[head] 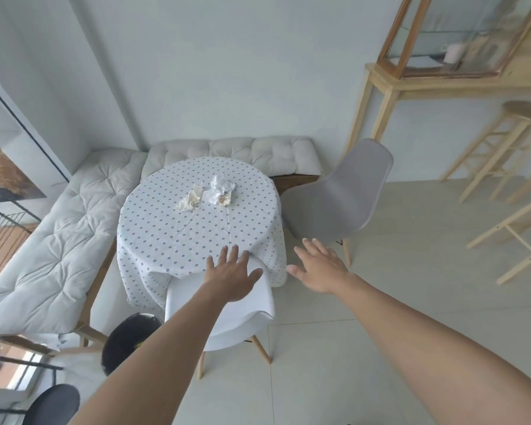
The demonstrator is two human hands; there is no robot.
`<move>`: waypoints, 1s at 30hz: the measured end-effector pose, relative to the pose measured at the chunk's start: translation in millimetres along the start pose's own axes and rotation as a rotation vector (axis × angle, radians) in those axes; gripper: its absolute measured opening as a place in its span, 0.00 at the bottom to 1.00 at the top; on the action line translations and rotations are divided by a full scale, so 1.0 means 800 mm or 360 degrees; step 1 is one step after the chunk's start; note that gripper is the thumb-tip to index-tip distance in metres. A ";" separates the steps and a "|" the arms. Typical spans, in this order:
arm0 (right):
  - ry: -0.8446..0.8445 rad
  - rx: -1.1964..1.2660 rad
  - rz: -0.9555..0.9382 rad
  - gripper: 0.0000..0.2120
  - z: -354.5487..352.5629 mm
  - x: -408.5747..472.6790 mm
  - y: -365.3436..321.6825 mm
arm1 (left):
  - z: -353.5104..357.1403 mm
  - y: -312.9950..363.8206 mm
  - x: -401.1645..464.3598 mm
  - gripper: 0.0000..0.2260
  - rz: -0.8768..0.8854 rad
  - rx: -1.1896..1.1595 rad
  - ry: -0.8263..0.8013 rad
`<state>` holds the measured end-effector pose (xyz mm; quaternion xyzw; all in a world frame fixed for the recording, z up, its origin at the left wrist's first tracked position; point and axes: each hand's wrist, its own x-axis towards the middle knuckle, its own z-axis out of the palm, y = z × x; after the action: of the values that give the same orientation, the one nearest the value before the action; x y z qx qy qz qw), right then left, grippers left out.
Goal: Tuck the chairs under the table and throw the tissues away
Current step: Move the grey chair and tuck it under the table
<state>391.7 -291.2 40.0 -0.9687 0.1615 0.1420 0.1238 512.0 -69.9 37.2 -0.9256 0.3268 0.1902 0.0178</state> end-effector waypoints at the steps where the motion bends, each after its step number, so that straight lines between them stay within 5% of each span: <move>1: 0.0026 -0.0004 0.0014 0.35 -0.010 0.003 0.019 | -0.008 0.019 0.012 0.35 0.0023 0.0014 0.0004; 17: 0.0032 -0.0272 -0.0115 0.36 -0.206 0.167 0.423 | -0.118 0.364 0.314 0.38 -0.0112 -0.0133 -0.0025; 30: -0.0091 -0.0397 -0.0387 0.36 -0.279 0.464 0.537 | -0.179 0.395 0.603 0.37 -0.0282 -0.0152 -0.0078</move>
<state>631.6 -852.1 47.4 -0.9845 0.0208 0.1723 0.0234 711.9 -629.1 23.8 -0.9457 0.2337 0.2257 -0.0018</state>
